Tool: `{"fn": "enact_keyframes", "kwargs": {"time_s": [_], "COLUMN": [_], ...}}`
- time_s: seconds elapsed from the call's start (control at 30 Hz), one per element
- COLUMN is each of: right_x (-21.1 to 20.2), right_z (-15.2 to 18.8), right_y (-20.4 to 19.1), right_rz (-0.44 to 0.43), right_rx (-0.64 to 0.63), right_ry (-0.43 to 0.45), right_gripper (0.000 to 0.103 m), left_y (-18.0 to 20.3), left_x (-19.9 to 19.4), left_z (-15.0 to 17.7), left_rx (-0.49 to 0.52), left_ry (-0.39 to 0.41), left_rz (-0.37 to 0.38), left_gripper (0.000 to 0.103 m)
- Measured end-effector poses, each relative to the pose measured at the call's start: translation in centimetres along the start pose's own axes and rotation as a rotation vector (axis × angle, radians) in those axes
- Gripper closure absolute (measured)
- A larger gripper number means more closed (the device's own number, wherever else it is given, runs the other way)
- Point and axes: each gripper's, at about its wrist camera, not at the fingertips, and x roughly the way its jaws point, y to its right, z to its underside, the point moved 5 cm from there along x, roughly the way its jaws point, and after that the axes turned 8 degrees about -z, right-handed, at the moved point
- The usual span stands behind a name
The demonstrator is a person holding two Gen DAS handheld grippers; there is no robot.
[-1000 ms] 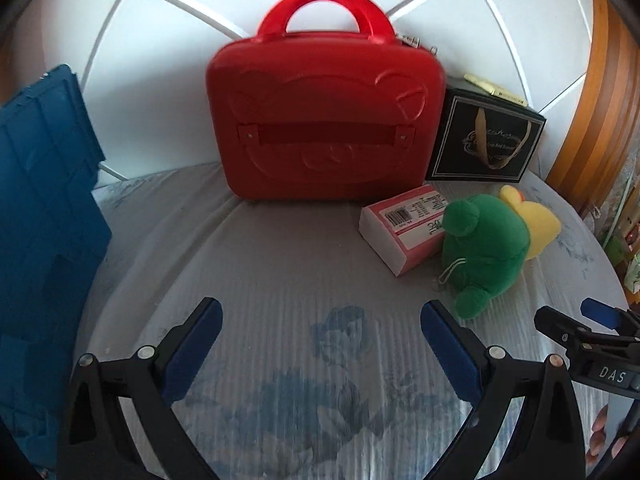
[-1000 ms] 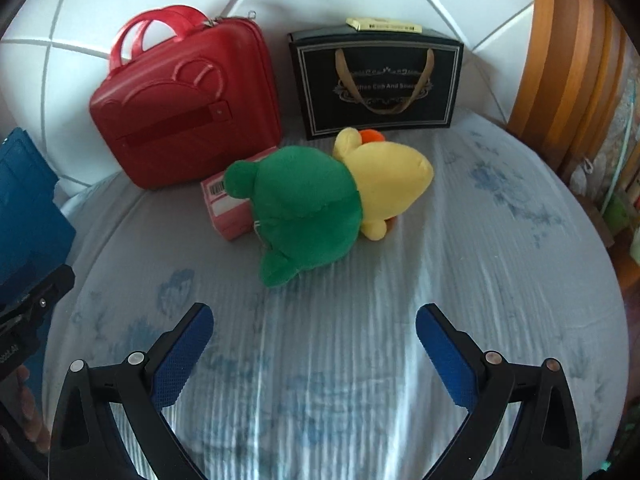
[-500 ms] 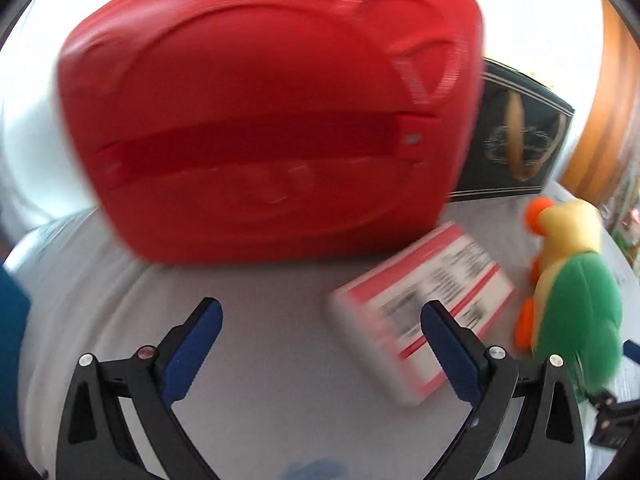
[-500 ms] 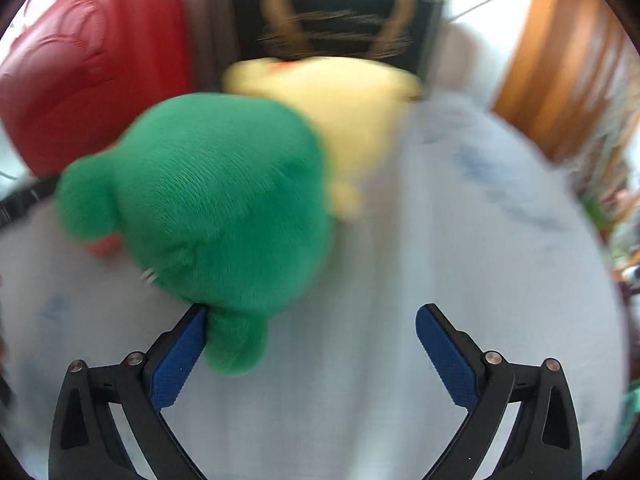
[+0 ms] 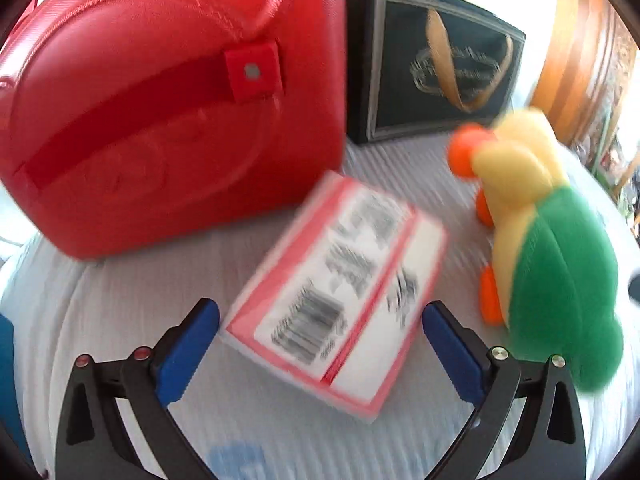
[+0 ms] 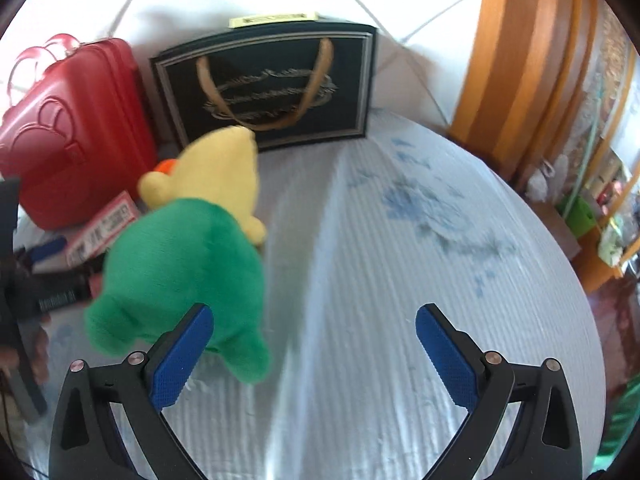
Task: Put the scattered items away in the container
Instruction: 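Grasp the pink tissue pack with left tool while right tool grasps the green-yellow duck plush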
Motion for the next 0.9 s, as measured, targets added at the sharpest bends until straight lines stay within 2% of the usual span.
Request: {"fn": "enact_keyframes", "kwargs": {"time_s": [0.1,0.23,0.33,0.47,0.5,0.53,0.7,0.73,0.77,0.8,0.83,0.9], "right_x": [0.5,1.2,1.8,3.9,4.7,5.5,10.2,10.4,10.3,9.7,9.2,8.1], "right_z": [-0.1,-0.6,-2.2,-5.0,-5.7,-6.3,-7.1,-7.0,-6.9,-6.9,-6.8,-6.7], "right_y": [-0.8,-1.3,-1.3,-2.4,-2.6,-2.9,-4.0,-4.3,-4.8,-5.4,-6.0,-7.1], "right_rz": [-0.024,-0.039,-0.063,-0.138,-0.145,-0.151,-0.189,-0.200,-0.213,-0.229,-0.231,-0.215], "right_rx": [0.001,0.004,0.020,0.051,0.045,0.043,0.065,0.064,0.058,0.048,0.034,-0.017], "right_ry": [-0.003,-0.009,-0.008,-0.055,-0.070,-0.088,-0.194,-0.195,-0.186,-0.168,-0.154,-0.137], "right_gripper": [0.001,0.001,0.000,0.000,0.000,0.000,0.001,0.003,0.015,0.033,0.040,0.043], "left_y": [0.6,0.6,1.0,1.2,1.1,1.0,0.4,0.1,-0.1,-0.5,-0.8,-1.2], "left_x": [-0.1,1.5,2.2,2.9,3.1,3.1,2.4,1.9,1.4,0.6,-0.3,-2.0], "left_z": [0.3,-0.8,-1.4,-2.4,-2.5,-2.6,-2.2,-2.0,-1.9,-1.7,-1.6,-1.2], "left_rx": [0.073,0.028,0.023,0.008,0.000,-0.015,-0.038,-0.042,-0.052,-0.064,-0.075,-0.084], "left_ry": [0.037,-0.002,0.001,-0.010,-0.015,-0.013,0.018,0.029,0.043,0.058,0.072,0.098], "left_rz": [-0.050,0.011,0.005,0.007,0.007,0.014,-0.019,-0.036,-0.040,-0.045,-0.055,-0.065], "left_gripper": [0.000,0.000,0.000,0.001,0.003,0.013,0.016,0.016,0.016,0.016,0.016,0.016]}}
